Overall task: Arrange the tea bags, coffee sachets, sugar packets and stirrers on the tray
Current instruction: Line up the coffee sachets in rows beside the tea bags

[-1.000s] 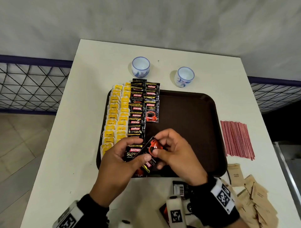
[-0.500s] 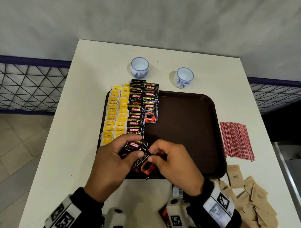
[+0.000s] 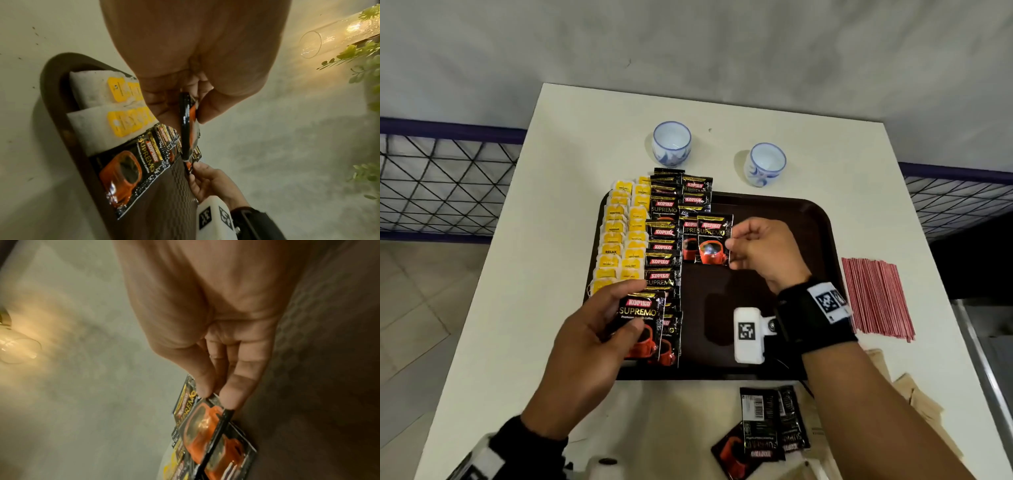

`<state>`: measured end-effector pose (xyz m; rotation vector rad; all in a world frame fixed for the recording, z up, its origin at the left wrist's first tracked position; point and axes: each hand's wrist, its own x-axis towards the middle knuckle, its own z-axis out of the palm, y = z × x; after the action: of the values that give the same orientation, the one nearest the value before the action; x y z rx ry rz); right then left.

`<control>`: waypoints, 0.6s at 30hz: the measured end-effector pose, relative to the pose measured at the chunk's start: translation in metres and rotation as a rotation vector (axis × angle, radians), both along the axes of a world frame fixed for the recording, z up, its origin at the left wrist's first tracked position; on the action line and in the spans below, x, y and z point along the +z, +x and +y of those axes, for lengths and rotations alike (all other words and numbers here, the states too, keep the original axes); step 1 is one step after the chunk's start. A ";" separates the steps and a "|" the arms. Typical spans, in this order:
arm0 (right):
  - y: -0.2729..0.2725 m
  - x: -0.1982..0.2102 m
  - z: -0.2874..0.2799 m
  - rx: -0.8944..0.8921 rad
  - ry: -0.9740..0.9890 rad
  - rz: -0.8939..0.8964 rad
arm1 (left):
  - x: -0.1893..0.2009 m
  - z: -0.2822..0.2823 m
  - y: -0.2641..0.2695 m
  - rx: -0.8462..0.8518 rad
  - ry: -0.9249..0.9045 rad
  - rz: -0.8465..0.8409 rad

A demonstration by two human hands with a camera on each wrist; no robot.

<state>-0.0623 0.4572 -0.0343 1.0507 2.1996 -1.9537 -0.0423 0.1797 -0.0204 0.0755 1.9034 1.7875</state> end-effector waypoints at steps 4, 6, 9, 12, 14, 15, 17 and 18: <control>-0.013 -0.008 -0.006 0.015 -0.003 -0.034 | -0.005 -0.007 0.006 -0.045 -0.030 0.018; -0.014 -0.010 -0.007 0.014 0.006 -0.049 | -0.007 -0.010 0.007 -0.062 -0.064 0.028; -0.014 -0.012 -0.005 0.003 0.011 -0.067 | -0.009 -0.011 0.008 -0.029 -0.042 -0.014; -0.014 -0.015 -0.007 0.011 0.013 -0.081 | -0.008 -0.011 0.010 -0.040 -0.057 -0.008; -0.015 -0.018 -0.009 0.011 0.014 -0.080 | -0.008 -0.011 0.010 -0.051 -0.073 0.000; -0.015 -0.019 -0.011 0.010 0.015 -0.077 | -0.007 -0.010 0.010 -0.050 -0.082 0.001; -0.016 -0.020 -0.013 0.012 0.028 -0.072 | -0.005 -0.009 0.010 -0.051 -0.083 0.003; -0.016 -0.021 -0.014 0.016 0.039 -0.072 | -0.005 -0.009 0.010 -0.050 -0.081 0.003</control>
<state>-0.0788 0.4435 -0.0556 1.0877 2.2102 -1.8430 -0.0319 0.1711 -0.0256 0.0964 1.9566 1.6767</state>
